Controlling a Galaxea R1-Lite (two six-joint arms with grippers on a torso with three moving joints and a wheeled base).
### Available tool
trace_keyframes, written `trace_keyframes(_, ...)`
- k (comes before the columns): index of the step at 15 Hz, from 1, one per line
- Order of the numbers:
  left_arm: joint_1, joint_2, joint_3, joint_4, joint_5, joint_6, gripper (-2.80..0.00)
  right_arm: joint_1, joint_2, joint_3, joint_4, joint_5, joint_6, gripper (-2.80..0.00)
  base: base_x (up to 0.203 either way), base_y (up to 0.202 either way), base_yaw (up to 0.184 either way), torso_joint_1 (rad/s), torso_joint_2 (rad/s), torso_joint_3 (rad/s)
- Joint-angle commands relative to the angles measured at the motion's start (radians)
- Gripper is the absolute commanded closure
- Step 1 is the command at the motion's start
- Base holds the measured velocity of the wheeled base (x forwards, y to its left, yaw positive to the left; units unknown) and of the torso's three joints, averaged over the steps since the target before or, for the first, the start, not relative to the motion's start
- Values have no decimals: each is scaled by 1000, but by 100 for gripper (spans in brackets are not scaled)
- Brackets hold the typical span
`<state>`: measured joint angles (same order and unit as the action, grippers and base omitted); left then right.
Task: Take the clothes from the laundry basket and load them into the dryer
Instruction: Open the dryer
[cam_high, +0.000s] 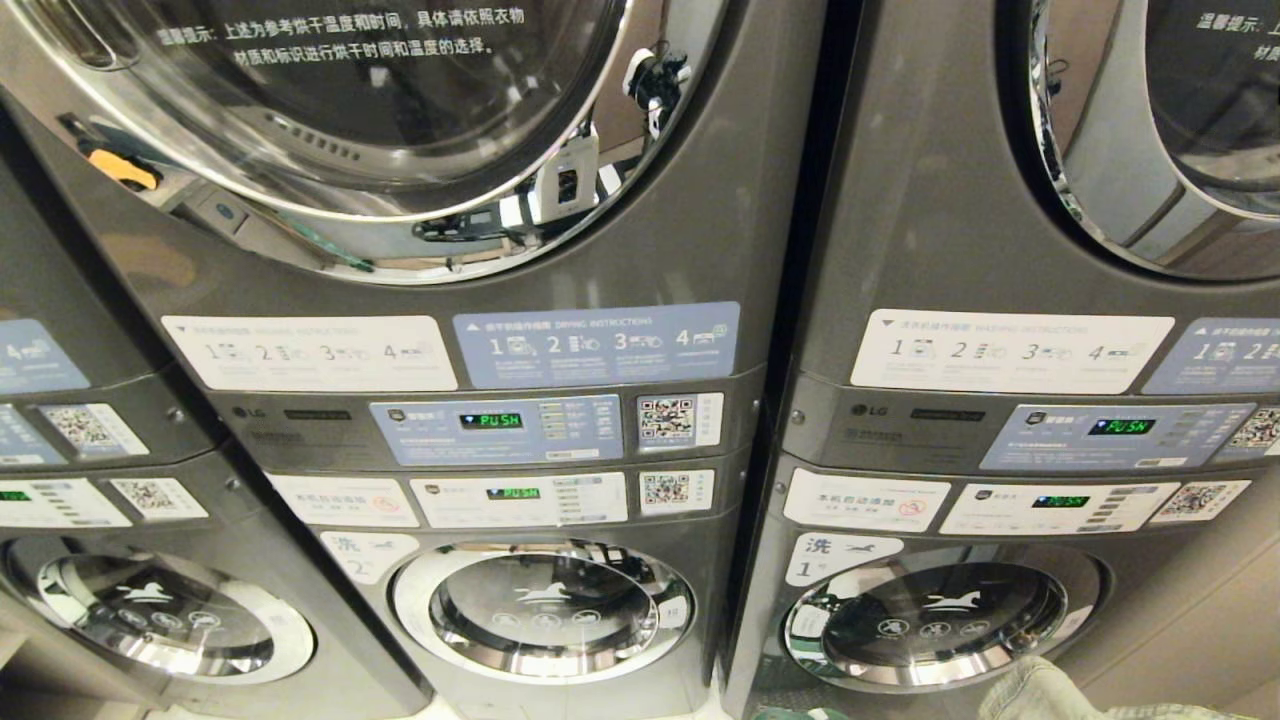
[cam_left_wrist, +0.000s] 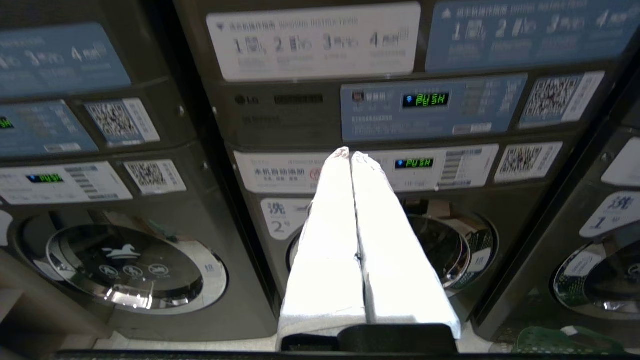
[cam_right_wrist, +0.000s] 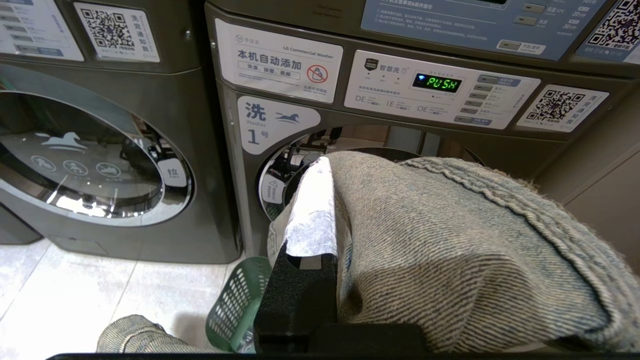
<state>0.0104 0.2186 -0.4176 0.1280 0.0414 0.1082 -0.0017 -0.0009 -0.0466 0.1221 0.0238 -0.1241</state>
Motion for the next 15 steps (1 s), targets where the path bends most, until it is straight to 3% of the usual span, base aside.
trace_keyframes(1,1,260,-159,7,4,2,0,0,1,-1,1,2,-3,0,0,0,0,0,0,0)
trace_keyframes(4,11,616,-458,2,24,21,0,0,1,-1,1,1,-5,0,0,0,0,0,0,0)
trace_keyframes(8,39,1010,-829,-85,170,135,0,0,1,-1,1,1,3,0,0,0,0,0,0,0)
trace_keyframes(10,9,1129,-999,-118,209,178,0,0,1,-1,1,1,3,0,0,0,0,0,0,0)
trace_keyframes(13,-137,1144,-1061,-124,266,207,0,0,1,-1,1,-1,8,0,0,0,0,0,0,0)
trace_keyframes(15,-169,1109,-1038,-123,402,280,0,0,1,-1,1,-1,8,0,0,0,0,0,0,0)
